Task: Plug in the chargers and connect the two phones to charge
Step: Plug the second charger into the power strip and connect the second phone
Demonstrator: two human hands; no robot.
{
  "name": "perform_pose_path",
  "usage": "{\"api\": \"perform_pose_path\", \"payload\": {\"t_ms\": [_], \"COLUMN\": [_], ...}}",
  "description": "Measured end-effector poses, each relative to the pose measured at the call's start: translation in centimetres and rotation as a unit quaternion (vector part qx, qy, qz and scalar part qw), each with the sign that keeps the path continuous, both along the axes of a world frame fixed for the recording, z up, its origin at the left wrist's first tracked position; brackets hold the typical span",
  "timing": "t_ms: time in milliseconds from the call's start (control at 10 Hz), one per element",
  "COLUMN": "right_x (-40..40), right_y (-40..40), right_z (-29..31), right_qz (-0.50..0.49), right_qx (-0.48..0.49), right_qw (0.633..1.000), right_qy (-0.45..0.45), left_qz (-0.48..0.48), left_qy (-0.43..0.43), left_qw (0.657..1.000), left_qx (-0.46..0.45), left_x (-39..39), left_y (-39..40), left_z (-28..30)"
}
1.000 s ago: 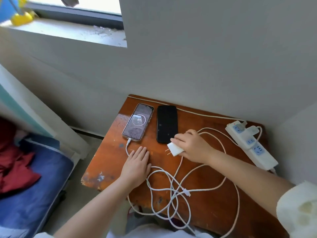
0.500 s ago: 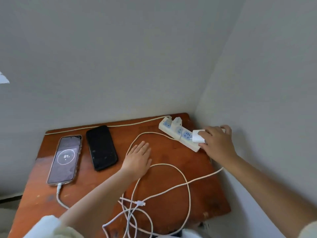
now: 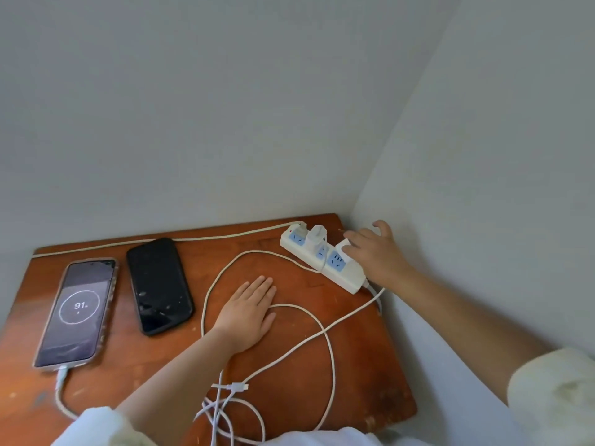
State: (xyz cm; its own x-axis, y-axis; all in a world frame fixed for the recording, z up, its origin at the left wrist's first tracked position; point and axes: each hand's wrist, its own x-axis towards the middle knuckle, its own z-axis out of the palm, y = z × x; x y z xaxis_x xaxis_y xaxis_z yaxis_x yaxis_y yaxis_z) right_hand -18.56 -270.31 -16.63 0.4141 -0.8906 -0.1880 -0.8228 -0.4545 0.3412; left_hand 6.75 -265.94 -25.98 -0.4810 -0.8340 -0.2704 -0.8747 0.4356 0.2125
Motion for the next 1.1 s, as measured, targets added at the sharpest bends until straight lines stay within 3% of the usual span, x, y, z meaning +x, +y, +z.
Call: {"api": "perform_pose_path", "payload": {"t_ms": [400, 1100], "right_x": [-0.1, 1.5], "right_y": [-1.1, -1.7], "right_z": [0.9, 0.9], "right_qz": [0.060, 0.099], "right_qx": [0.054, 0.058], "right_qw": [0.996, 0.990], "right_qy": [0.031, 0.086], "left_qz": [0.005, 0.010], "left_qy": [0.052, 0.043], "left_qw": [0.999, 0.999], "left_qx": [-0.015, -0.015], "left_x": [0.5, 0.4], "left_y": [0.1, 0.0], "left_z": [-0.9, -1.1]}}
